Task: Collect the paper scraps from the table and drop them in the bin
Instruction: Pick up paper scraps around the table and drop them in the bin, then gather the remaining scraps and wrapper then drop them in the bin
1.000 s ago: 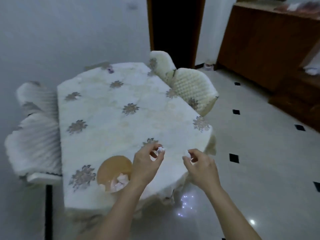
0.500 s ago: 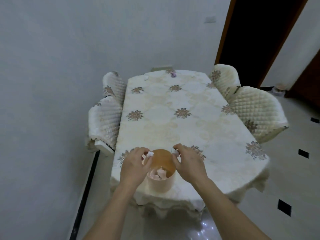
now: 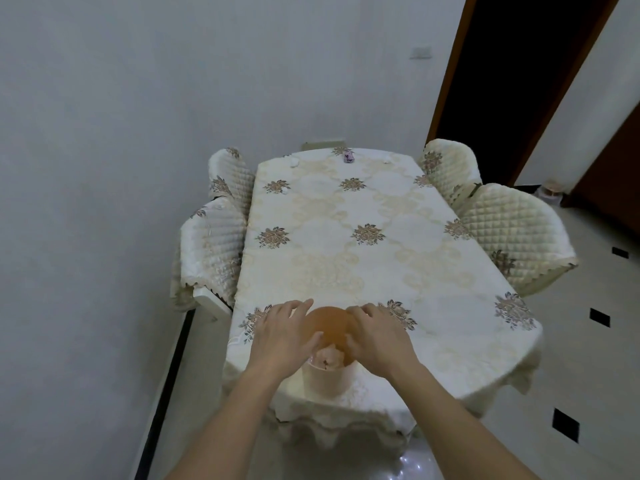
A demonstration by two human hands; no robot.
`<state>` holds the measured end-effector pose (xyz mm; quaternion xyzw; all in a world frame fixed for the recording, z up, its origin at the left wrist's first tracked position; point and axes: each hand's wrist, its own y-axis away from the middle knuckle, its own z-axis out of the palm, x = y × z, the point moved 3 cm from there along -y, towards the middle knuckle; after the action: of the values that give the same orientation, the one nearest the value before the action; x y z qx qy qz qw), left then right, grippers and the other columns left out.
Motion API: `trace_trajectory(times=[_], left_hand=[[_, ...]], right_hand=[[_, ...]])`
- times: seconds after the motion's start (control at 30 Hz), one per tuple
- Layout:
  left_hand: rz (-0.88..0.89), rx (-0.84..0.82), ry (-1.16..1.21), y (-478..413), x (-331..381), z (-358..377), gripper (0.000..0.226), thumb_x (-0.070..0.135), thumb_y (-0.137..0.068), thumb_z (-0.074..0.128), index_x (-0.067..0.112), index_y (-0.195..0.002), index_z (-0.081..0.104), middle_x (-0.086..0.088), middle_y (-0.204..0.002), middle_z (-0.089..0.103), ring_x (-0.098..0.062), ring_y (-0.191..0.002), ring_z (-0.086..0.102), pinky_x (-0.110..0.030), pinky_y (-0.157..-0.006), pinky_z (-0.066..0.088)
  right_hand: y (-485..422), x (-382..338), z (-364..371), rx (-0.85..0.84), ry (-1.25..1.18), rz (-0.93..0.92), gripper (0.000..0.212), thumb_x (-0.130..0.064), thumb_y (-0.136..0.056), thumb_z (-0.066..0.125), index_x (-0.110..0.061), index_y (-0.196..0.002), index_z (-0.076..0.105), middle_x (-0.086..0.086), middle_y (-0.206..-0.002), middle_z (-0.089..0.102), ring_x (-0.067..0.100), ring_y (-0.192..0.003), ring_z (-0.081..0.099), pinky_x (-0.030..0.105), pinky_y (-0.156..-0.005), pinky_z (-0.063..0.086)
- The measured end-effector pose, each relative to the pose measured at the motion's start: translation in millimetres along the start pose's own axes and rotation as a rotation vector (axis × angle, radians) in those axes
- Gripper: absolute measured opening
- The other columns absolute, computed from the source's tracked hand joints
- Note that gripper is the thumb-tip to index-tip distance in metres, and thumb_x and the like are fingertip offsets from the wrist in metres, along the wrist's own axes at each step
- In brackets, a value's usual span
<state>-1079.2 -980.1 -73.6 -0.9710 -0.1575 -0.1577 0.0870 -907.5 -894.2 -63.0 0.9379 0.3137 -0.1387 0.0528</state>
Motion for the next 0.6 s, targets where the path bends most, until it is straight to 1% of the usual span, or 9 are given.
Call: trace_trajectory(times=[0.17, 0.33, 0.47, 0.6], left_hand=[[0.042, 0.066, -0.013, -4, 7, -8, 0.059, 0.056, -0.090, 0.051, 0.029, -0.142, 0.045, 0.005, -0.137, 0.054, -0.018, -0.128, 0.046, -0.040, -0.103, 0.039], [0.075, 0.109, -0.009, -18, 24, -24, 0.056, 0.052, -0.089, 0.052, 0.026, -0.139, 0.049, 0.003, -0.135, 0.056, -0.020, -0.126, 0.048, -0.040, -0.100, 0.040], [0.155, 0.177, -0.041, -38, 45, -39, 0.055, 0.052, -0.084, 0.055, 0.024, -0.132, 0.057, 0.001, -0.125, 0.063, -0.022, -0.116, 0.057, -0.042, -0.090, 0.046], [0.243, 0.234, -0.050, -55, 71, -55, 0.056, 0.055, -0.082, 0.049, 0.024, -0.128, 0.061, 0.003, -0.117, 0.067, -0.021, -0.109, 0.061, -0.040, -0.083, 0.050]], right_hand=[[-1, -4, -7, 0.077, 0.006, -0.020, 0.047, -0.038, -0.089, 0.049, -0.026, -0.134, 0.049, -0.001, -0.132, 0.056, 0.024, -0.121, 0.050, 0.040, -0.095, 0.042], [-7, -2, -26, 0.133, 0.020, -0.039, 0.049, -0.041, -0.092, 0.048, -0.028, -0.139, 0.044, -0.004, -0.136, 0.052, 0.021, -0.125, 0.046, 0.039, -0.100, 0.038], [-11, 5, -54, 0.230, 0.053, -0.031, 0.049, -0.044, -0.092, 0.049, -0.029, -0.138, 0.044, -0.004, -0.135, 0.052, 0.020, -0.126, 0.045, 0.039, -0.104, 0.035], [-8, 19, -83, 0.316, 0.076, 0.012, 0.049, -0.042, -0.089, 0.052, -0.027, -0.135, 0.049, -0.003, -0.130, 0.056, 0.021, -0.124, 0.048, 0.039, -0.101, 0.037]])
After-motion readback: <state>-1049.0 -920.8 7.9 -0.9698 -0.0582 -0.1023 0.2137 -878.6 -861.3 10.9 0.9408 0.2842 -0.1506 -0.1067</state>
